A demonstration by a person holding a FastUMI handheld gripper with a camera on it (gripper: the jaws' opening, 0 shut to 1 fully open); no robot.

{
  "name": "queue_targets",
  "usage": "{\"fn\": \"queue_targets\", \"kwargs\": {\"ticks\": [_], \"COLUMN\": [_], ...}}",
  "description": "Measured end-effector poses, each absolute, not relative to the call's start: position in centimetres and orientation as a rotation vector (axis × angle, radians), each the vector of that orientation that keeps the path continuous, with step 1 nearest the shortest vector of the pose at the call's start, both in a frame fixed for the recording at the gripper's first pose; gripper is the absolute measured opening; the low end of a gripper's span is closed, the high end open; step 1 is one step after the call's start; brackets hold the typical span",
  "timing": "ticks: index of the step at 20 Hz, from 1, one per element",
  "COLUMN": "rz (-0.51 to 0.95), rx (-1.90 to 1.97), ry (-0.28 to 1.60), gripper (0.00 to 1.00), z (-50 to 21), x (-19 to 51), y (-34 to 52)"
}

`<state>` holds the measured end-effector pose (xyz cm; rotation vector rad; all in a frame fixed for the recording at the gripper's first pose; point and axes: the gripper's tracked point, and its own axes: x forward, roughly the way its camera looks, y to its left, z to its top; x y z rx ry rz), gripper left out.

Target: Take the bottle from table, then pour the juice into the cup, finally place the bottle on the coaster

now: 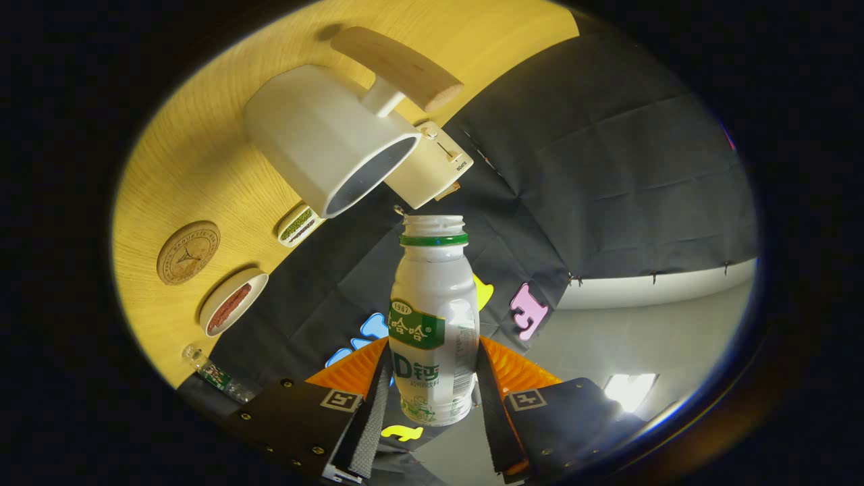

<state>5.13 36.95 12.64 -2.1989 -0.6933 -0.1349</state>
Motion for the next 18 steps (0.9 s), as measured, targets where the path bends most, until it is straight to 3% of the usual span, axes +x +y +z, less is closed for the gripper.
{"fn": "queue_targets", "kwargs": {"ticks": [6, 18], "rz": [-0.043, 0.072], "rx": [-1.949, -1.604], "ry": [-0.526, -0.361], "gripper": [0.64, 0.64], "z": [12.2, 11.9], "x": [6.1, 6.3], "y": [34.7, 33.4]}}
